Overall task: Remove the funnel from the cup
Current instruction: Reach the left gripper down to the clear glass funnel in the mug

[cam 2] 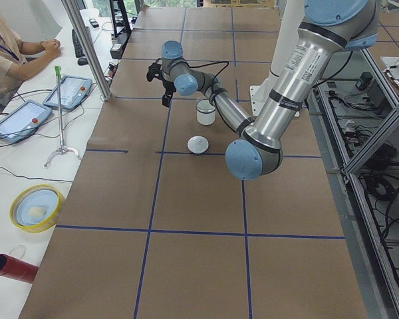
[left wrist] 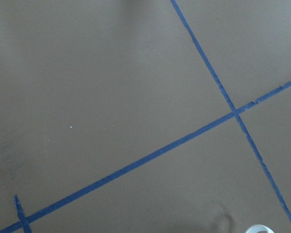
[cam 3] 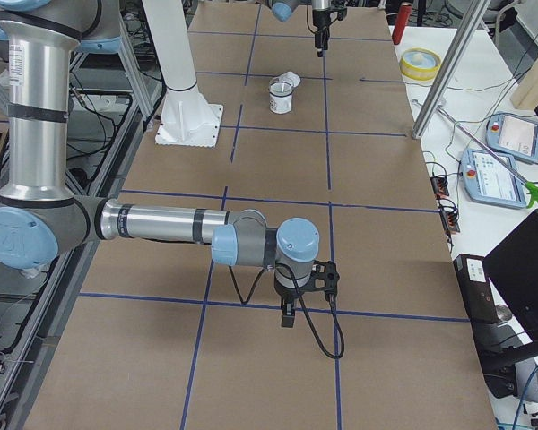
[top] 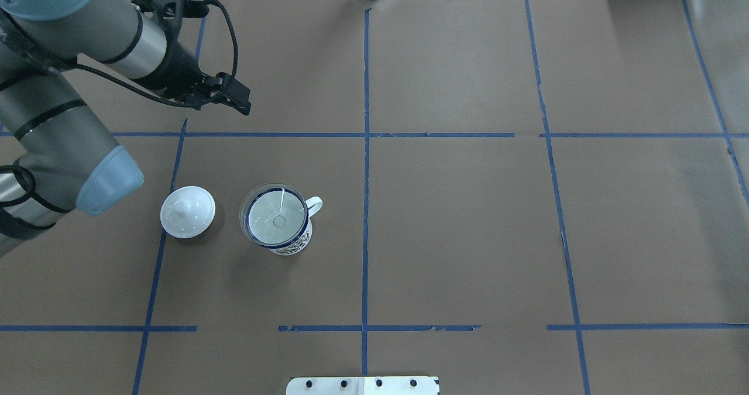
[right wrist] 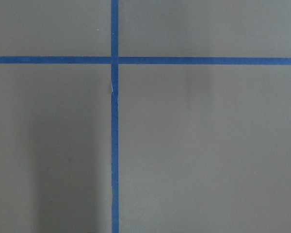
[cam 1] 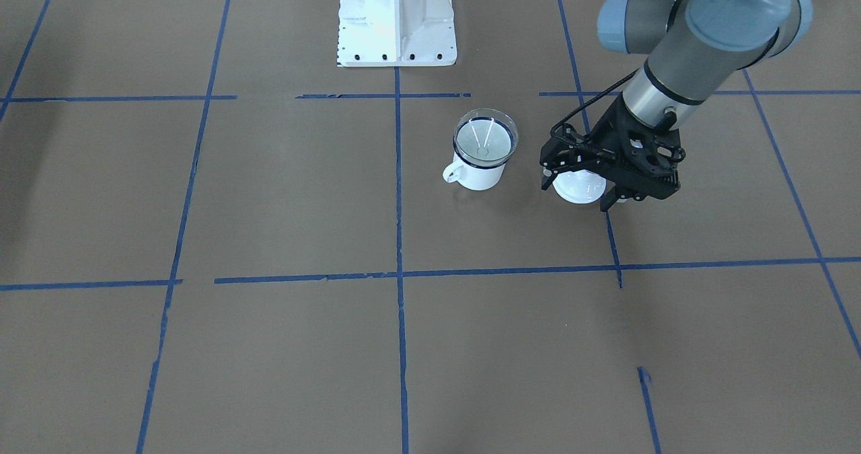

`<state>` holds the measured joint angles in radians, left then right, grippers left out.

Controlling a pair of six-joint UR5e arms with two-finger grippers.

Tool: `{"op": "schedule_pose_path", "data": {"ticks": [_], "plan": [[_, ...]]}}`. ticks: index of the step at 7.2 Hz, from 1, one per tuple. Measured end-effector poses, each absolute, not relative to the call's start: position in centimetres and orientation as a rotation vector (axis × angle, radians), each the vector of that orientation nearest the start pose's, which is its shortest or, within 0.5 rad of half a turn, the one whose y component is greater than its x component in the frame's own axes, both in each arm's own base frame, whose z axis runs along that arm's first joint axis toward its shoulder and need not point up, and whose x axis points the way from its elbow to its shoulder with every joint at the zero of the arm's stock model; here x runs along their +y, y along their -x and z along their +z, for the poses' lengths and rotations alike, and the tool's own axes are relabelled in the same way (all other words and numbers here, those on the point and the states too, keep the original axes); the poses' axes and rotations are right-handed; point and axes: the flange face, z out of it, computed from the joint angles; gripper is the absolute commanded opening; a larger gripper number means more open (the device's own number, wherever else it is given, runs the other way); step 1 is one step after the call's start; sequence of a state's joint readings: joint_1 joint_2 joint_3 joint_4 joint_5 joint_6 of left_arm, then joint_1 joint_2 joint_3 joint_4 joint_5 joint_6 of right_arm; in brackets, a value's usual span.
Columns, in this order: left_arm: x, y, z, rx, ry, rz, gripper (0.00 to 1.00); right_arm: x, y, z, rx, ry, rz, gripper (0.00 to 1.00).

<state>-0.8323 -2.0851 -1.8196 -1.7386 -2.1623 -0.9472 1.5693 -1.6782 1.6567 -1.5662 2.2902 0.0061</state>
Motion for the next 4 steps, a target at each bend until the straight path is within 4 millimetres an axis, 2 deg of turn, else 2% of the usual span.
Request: {"op": "schedule_pose_path", "data": {"ticks": [2,3,4], "plan": [[-46.3,-42.2,19.1,1.023,-0.010,-0.006,1.00,-44.5,-6.7,67.0,-0.719,0.019,0.010,1.00],[-44.2,-44.9,18.2,0.988,0.025,-0.040,1.00,-44.5,-6.7,67.0,-0.719,0.019,0.010,1.00],[-42.8,-47.2,18.3,0.945,0.010,-0.073,0.98,-44.5,-6.7,67.0,-0.719,0.018,0.010,1.00]]}}
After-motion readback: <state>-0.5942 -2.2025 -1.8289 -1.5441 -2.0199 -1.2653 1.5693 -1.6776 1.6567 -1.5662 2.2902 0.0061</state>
